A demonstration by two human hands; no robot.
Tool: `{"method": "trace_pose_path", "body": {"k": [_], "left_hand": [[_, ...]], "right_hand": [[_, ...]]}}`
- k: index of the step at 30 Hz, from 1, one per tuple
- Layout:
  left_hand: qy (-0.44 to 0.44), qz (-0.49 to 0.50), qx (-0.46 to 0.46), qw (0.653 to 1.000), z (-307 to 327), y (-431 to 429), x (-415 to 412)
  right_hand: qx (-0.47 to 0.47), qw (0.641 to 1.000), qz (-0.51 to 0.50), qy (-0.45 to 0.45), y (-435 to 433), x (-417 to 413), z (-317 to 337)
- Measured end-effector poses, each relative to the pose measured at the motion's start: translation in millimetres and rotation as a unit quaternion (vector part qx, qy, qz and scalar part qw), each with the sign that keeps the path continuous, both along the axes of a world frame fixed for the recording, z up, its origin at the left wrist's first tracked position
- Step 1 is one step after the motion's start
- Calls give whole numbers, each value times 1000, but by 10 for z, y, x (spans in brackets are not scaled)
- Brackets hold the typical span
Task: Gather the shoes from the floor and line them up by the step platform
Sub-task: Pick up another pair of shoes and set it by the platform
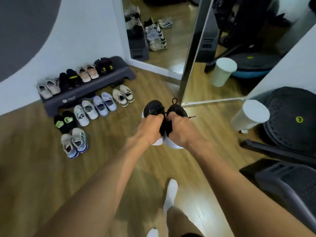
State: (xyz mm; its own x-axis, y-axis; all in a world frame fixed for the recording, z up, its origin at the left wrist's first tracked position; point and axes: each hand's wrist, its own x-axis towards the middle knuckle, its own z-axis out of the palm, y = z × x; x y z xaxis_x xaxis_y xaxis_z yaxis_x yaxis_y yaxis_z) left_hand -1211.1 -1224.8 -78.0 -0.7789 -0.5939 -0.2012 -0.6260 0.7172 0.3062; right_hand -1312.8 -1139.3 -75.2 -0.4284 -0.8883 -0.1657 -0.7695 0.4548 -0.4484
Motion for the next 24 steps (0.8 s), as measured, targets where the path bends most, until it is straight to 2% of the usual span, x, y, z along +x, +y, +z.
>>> {"method": "trace_pose_path", "body": {"k": [7,12,19,24], "left_hand": [[-18,109,59,992,-137,-1168,-279],[18,175,83,981,-430,-2028,-187],[17,254,99,962,-1281,-3115,467],[-12,311,117,943,-2216,-3802,918]], "right_hand": [[39,995,78,-40,-1401,-459,-244],[54,989,137,-33,-2411,-392,-405],[129,963,222,-81,-3762,149,-1037],[169,951,242,-93,-4604,595,-1990]]}}
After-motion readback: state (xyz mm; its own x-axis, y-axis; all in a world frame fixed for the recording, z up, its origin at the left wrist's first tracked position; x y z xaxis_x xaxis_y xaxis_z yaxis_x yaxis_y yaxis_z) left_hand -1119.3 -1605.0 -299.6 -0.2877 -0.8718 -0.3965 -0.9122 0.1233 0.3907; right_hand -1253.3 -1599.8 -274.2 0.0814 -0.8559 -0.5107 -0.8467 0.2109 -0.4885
